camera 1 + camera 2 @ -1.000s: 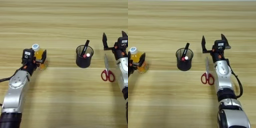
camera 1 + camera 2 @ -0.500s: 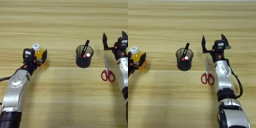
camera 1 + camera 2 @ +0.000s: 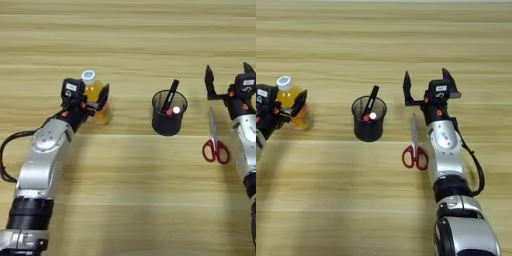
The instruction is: Move the objects on the table
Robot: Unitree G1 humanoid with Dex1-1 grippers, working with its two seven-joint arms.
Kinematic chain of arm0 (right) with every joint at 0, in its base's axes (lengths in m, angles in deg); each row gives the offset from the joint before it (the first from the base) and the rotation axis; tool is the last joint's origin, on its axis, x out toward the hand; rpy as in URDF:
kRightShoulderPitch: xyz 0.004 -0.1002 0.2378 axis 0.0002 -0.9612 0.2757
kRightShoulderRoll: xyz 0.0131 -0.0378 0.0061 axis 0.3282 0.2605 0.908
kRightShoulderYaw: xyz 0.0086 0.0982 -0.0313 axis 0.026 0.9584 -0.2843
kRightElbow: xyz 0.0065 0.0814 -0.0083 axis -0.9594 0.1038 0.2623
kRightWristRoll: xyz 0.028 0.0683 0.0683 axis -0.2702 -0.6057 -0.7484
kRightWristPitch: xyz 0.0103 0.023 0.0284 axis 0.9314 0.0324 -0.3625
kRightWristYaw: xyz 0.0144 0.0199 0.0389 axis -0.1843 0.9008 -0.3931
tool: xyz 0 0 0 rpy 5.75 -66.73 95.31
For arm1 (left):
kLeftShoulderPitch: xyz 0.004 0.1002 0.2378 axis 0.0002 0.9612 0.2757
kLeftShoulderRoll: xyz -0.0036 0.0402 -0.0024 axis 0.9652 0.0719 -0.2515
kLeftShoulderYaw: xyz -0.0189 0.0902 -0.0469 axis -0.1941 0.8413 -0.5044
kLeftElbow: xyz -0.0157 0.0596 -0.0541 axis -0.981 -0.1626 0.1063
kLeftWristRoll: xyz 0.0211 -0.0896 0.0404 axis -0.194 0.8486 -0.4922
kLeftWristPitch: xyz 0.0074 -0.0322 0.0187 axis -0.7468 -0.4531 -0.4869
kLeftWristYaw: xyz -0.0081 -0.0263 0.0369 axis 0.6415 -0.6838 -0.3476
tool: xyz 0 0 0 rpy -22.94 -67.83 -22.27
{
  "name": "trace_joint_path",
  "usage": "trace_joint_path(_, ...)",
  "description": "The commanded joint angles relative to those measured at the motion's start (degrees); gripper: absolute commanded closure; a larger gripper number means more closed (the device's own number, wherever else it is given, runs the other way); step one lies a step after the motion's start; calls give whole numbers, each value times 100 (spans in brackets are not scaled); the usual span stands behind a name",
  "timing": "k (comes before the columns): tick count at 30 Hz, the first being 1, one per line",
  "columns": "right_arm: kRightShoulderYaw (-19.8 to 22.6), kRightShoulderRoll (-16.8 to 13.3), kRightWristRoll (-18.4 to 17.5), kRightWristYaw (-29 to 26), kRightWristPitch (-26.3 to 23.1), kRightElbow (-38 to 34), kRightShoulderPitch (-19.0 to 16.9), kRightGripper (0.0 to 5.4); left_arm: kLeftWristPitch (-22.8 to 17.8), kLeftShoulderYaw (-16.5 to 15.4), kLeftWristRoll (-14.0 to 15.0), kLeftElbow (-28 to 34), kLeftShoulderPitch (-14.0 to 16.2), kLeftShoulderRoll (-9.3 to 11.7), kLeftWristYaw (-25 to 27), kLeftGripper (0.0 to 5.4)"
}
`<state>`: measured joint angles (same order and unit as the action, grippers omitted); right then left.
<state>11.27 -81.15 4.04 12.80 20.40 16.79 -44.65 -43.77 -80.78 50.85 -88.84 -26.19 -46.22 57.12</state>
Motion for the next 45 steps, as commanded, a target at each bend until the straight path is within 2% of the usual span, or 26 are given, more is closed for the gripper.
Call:
trace_joint_path(1, -42, 56, 62, 49, 0, -137, -24, 0, 86, 156, -99, -75, -319, -36, 106, 188)
trace_joint_path(8, -82, 112, 97, 115, -35, -246, -63, 0, 224, 483, -299, -479, -557, -73, 292, 188)
trace_joint_path(22, -100, 120, 107, 143, -74, -333, -103, 0, 417, 869, -538, -909, -805, -469, 414, 190)
trace_joint_path(30, -106, 128, 114, 151, -69, -326, -99, 0, 569, 870, -577, -1224, -899, -566, 403, 191)
trace_joint_path(45, -108, 128, 111, 153, -87, -360, -112, 0, 787, 702, -574, -1739, -892, -538, 329, 191)
